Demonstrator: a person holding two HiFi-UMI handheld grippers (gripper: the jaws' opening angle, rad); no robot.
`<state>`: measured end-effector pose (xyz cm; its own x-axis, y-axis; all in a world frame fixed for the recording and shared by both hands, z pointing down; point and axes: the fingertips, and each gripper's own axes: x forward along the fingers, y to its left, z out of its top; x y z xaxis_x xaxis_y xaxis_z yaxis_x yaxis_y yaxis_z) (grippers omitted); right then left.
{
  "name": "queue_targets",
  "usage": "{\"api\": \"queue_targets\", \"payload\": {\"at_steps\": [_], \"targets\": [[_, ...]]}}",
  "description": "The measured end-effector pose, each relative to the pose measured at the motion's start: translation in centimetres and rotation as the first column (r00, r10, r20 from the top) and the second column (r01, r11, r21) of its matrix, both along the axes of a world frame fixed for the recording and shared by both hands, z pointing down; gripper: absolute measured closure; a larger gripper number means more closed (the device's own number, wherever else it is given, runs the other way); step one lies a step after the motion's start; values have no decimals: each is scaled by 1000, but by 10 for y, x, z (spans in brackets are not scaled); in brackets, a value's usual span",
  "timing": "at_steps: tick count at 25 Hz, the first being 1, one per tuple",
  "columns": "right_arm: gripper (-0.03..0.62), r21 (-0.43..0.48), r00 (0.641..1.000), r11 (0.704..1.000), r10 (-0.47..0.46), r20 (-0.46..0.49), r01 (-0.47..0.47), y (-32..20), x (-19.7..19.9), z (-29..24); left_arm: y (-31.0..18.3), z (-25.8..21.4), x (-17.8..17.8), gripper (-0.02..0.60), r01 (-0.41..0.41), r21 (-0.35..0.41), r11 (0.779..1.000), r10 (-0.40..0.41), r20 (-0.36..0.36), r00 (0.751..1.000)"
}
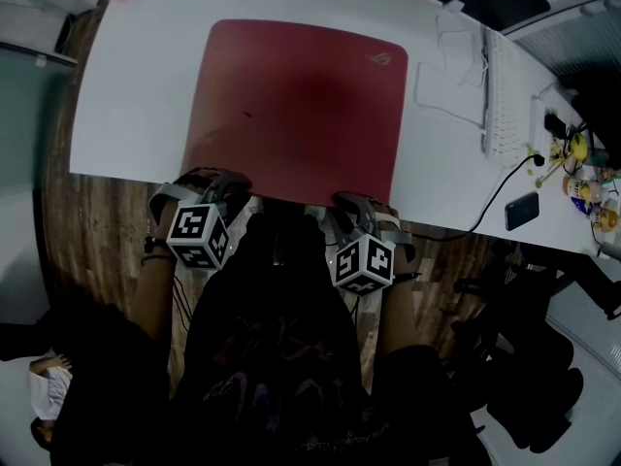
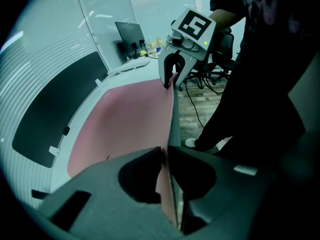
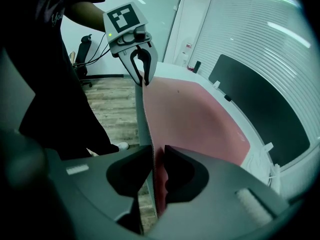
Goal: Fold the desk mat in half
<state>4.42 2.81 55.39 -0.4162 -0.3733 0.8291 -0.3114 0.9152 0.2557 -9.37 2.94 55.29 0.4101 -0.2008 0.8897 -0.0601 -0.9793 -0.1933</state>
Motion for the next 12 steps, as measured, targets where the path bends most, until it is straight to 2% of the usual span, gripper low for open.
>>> {"api": "queue_targets", "payload": {"at_steps": [12], "targets": [[545,10,1000,1000,-9,8,9,-10,-1,-19,-11,-19,0,557,-10,5,1000,10,-3,1000]]}}
